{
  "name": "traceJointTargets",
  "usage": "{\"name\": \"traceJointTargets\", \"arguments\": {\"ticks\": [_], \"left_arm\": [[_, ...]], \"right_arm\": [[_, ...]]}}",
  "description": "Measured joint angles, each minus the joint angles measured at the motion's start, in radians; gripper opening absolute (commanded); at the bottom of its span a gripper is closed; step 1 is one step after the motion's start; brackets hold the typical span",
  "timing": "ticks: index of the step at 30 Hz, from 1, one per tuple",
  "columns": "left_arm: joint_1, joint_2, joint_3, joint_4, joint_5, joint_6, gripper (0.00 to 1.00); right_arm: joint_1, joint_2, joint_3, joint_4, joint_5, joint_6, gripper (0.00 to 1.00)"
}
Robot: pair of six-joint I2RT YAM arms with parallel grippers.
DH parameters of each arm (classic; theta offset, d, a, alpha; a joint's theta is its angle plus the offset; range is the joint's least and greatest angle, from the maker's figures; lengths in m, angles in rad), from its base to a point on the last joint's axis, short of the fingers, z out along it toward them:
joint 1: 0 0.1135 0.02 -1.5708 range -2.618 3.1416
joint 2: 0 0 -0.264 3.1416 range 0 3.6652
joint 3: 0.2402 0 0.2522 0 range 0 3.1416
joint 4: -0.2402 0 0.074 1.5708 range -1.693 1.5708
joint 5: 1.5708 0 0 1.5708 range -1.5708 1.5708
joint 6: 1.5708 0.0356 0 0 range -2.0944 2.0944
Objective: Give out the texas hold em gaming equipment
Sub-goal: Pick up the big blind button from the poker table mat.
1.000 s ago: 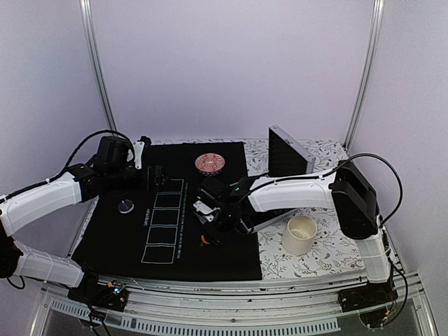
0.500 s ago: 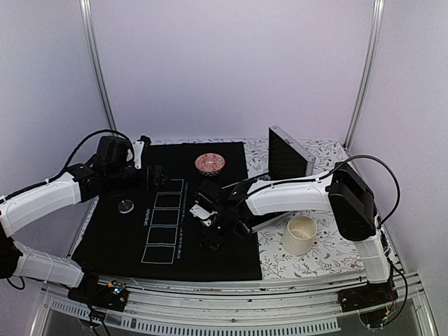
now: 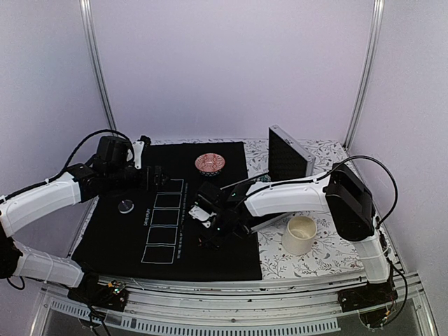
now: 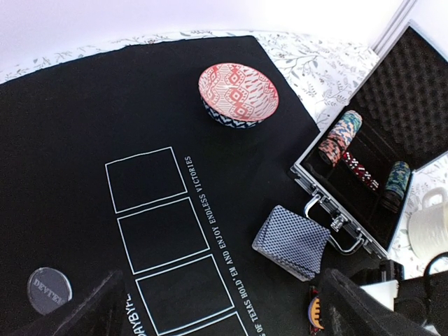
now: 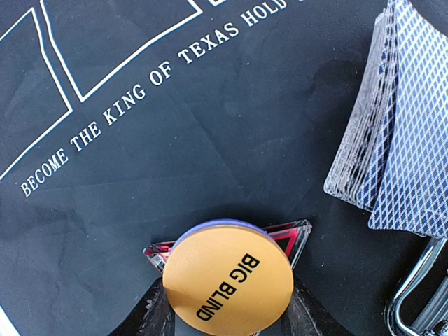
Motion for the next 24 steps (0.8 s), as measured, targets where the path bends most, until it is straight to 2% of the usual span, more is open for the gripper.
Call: {"name": "traceJointTargets", "arguments": {"ticks": [14,24], "left_arm": [[0.0,0.0,0.0,0.0,0.02,0.011,0.98],[-0.002,-0.012,-0.022,0.014,0.126,0.011,0.93]], "right_arm": [[0.0,-0.072,-0.112,0.048,-0.004,0.0,0.38],[0.0,-0.192,-0.2,0.115,-0.005,-0.012,0.36]]}}
